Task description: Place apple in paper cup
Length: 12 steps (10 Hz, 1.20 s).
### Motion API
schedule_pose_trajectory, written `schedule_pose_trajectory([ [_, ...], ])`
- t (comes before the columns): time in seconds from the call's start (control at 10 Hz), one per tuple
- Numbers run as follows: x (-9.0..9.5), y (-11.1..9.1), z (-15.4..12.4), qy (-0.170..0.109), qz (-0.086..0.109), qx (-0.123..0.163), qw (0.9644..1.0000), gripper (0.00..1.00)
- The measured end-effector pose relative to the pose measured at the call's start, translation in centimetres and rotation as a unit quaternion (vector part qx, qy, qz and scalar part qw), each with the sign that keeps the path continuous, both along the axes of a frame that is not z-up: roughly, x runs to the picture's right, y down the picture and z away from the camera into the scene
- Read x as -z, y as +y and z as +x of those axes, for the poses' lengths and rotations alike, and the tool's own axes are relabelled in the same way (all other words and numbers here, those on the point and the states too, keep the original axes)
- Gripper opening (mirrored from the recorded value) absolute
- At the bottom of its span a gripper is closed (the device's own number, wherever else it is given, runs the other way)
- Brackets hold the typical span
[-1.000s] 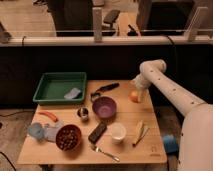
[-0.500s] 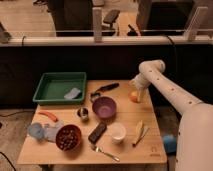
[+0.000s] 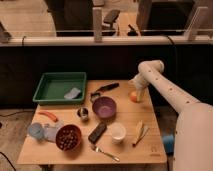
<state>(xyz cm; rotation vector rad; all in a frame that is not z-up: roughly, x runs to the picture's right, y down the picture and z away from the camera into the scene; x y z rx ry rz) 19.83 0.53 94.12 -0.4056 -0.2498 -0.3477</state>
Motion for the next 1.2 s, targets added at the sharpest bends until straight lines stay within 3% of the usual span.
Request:
schedule_pose_trajectory([
  [1.2,-1.8,0.2,-0.7,-0.026,0.006,0.039,0.9989,0.8],
])
